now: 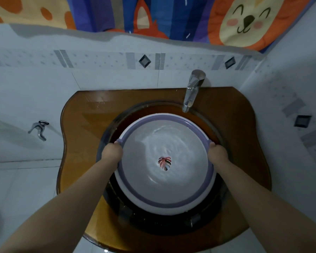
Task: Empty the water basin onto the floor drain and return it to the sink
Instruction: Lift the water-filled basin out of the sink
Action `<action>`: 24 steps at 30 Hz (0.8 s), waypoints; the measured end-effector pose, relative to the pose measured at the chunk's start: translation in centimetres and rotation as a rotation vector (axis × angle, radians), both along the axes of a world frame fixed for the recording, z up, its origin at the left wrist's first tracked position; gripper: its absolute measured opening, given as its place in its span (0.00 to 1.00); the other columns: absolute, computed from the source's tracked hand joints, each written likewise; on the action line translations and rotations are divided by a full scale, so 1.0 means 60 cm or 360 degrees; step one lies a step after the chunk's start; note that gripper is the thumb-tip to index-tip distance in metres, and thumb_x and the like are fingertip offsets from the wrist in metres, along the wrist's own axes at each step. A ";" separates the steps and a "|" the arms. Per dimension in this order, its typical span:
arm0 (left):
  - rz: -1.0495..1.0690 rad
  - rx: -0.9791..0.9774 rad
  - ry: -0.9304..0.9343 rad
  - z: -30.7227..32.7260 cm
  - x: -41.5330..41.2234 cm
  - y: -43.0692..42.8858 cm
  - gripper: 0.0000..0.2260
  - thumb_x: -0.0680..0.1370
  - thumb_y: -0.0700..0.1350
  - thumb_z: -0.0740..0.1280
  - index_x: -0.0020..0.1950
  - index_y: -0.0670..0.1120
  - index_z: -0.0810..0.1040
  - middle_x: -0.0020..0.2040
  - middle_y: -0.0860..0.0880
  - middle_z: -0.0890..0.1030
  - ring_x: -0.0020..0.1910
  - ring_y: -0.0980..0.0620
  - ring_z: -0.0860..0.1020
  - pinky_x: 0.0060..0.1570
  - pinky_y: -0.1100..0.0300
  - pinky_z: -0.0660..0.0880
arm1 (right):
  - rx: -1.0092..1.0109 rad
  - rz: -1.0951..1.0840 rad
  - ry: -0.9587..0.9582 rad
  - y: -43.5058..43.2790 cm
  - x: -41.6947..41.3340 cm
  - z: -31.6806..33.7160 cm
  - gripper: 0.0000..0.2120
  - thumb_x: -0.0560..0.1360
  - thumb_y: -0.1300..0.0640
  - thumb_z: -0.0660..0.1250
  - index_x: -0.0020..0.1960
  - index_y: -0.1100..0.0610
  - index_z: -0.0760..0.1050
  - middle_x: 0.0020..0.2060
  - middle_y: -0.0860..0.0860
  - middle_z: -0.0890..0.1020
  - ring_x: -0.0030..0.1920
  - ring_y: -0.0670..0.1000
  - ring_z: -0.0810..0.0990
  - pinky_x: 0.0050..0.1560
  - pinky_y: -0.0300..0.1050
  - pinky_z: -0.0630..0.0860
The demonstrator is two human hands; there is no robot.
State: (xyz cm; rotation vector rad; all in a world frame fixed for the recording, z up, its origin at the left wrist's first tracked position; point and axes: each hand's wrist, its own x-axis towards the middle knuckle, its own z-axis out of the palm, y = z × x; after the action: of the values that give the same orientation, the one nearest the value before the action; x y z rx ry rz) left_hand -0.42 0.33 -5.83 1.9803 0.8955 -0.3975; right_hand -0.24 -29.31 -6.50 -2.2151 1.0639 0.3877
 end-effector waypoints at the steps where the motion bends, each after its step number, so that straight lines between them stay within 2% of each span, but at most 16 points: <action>1: -0.0014 0.0007 0.0004 0.006 -0.002 0.002 0.16 0.81 0.44 0.52 0.56 0.34 0.73 0.32 0.48 0.65 0.29 0.54 0.62 0.27 0.63 0.61 | 0.0020 0.0017 -0.0042 -0.004 0.001 -0.001 0.26 0.80 0.46 0.46 0.60 0.66 0.70 0.53 0.64 0.76 0.51 0.60 0.75 0.46 0.48 0.69; 2: -0.0051 0.0047 0.0032 0.005 -0.001 0.005 0.17 0.82 0.45 0.50 0.47 0.36 0.74 0.30 0.48 0.65 0.28 0.53 0.63 0.26 0.60 0.60 | 0.0038 0.0051 -0.0062 -0.007 0.002 0.002 0.25 0.80 0.47 0.46 0.58 0.66 0.71 0.50 0.64 0.77 0.47 0.59 0.74 0.43 0.47 0.68; 4: -0.0086 0.0114 0.0047 0.009 0.000 0.008 0.21 0.82 0.47 0.49 0.33 0.42 0.68 0.26 0.45 0.63 0.25 0.49 0.61 0.25 0.58 0.57 | 0.0022 0.0071 -0.0110 -0.013 0.002 0.003 0.24 0.81 0.48 0.46 0.53 0.66 0.72 0.39 0.60 0.76 0.39 0.56 0.73 0.41 0.47 0.66; 6: -0.0058 0.0077 -0.0068 0.014 -0.003 0.012 0.21 0.81 0.50 0.50 0.29 0.46 0.63 0.25 0.46 0.61 0.24 0.48 0.58 0.26 0.59 0.56 | -0.0005 0.0094 -0.0142 -0.015 -0.002 0.011 0.23 0.81 0.49 0.46 0.48 0.65 0.72 0.31 0.56 0.71 0.34 0.54 0.70 0.40 0.47 0.67; 8: -0.0027 0.0059 -0.0118 0.020 -0.008 0.017 0.21 0.81 0.52 0.52 0.29 0.46 0.62 0.24 0.46 0.60 0.23 0.48 0.58 0.26 0.59 0.56 | -0.0001 0.0134 -0.0162 -0.018 -0.007 0.017 0.21 0.81 0.50 0.46 0.46 0.65 0.71 0.30 0.56 0.70 0.34 0.54 0.71 0.40 0.47 0.68; 11: 0.0003 0.0050 -0.0139 0.035 -0.014 0.019 0.23 0.80 0.56 0.53 0.28 0.46 0.62 0.24 0.46 0.61 0.23 0.48 0.59 0.26 0.59 0.56 | 0.0024 0.0232 -0.0232 -0.023 -0.011 0.025 0.20 0.81 0.53 0.46 0.47 0.65 0.71 0.34 0.58 0.72 0.39 0.57 0.73 0.39 0.46 0.68; 14: 0.0035 0.0069 -0.0125 0.044 -0.018 0.024 0.24 0.79 0.59 0.53 0.29 0.45 0.66 0.26 0.44 0.65 0.25 0.46 0.63 0.28 0.56 0.60 | 0.0025 0.0240 -0.0332 -0.024 -0.018 0.032 0.22 0.81 0.52 0.46 0.38 0.63 0.71 0.29 0.56 0.71 0.31 0.52 0.70 0.29 0.44 0.64; 17: 0.0026 0.0115 -0.0108 0.052 -0.028 0.034 0.24 0.78 0.60 0.52 0.31 0.44 0.69 0.29 0.42 0.69 0.28 0.45 0.67 0.30 0.55 0.64 | 0.0037 0.0274 -0.0390 -0.016 -0.025 0.036 0.24 0.81 0.52 0.47 0.30 0.58 0.67 0.27 0.55 0.69 0.29 0.51 0.68 0.31 0.44 0.63; 20: 0.0071 0.0135 -0.0135 0.058 -0.035 0.047 0.25 0.78 0.60 0.53 0.32 0.42 0.70 0.31 0.41 0.72 0.30 0.44 0.70 0.30 0.55 0.66 | 0.0062 0.0276 -0.0408 -0.007 -0.031 0.043 0.24 0.81 0.51 0.48 0.30 0.57 0.66 0.26 0.55 0.69 0.28 0.51 0.69 0.28 0.42 0.63; 24: 0.0138 0.0163 -0.0128 0.073 -0.045 0.056 0.25 0.78 0.61 0.53 0.34 0.41 0.70 0.33 0.41 0.73 0.32 0.44 0.72 0.28 0.57 0.67 | 0.0146 0.0282 -0.0464 0.006 -0.035 0.054 0.23 0.80 0.50 0.49 0.31 0.57 0.68 0.28 0.54 0.71 0.29 0.52 0.70 0.28 0.43 0.64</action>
State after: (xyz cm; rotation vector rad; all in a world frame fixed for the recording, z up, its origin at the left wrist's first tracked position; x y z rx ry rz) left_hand -3.14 3.71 -1.45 2.0273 0.9637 -0.2249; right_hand -2.31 -28.98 -3.25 -2.2069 0.6856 0.1767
